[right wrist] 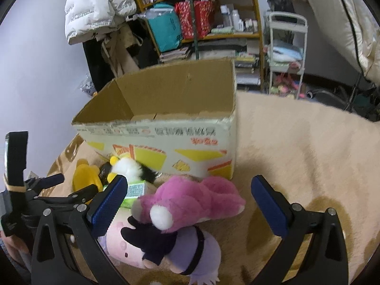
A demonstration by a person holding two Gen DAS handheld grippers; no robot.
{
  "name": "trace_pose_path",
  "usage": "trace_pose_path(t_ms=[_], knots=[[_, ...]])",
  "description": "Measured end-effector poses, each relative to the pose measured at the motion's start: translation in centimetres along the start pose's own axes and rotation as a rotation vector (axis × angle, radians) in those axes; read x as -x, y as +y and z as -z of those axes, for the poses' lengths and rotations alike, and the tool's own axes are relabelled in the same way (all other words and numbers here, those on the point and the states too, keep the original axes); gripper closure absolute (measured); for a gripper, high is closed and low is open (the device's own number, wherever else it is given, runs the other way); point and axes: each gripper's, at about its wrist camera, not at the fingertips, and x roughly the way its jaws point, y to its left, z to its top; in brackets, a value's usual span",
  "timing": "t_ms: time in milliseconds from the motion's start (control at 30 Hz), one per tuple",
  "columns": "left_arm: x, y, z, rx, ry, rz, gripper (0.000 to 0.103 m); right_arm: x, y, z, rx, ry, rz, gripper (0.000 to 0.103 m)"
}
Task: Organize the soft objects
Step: 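Grasp the yellow plush with the left gripper while the right gripper grasps the pink plush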
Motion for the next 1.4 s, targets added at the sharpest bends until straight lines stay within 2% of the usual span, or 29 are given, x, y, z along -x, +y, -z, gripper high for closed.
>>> trace_pose_path(t_ms=[200,333,600,767,833,1000,1167,1400], knots=[[-1.4,0.0,0.1,0.008,0.044,0.026,0.001,-1.7,0.5,0.9,0.023,0.080,-0.017,0.000],[-1.9,-0.1,0.2,0.022,0.065,0.049,0.001,-2.1,0.9,1.2,0.067,0.089,0.015,0.000],[-2.9,0.5,0.1,0.085,0.102,0.100,0.000,-2.6,0.3,1.1,0.062,0.118,0.027,0.000],[-4.0,0.3,0.3,0.073,0.143,0.088,0.001,-3.1,0.1,1.2,0.052,0.137,0.029,0.000],[-3.7,0.0,0.3,0.059,0.128,0.082,0.004,-3.1,0.2,1.3,0.056,0.134,0.030,0.000],[-2.9,-0.9,0.9,0.047,0.114,0.119,0.023,-2.9,0.1,1.3,0.058,0.137,0.026,0.000],[-1.9,-1.1,1.4,0.057,0.097,0.120,0.028,-2.4,0.1,1.2,0.051,0.147,0.023,0.004],[0.8,-1.6,2.5,0.053,0.032,0.081,0.028,-1.2,-0.4,1.0,0.010,0.124,-0.002,0.016]])
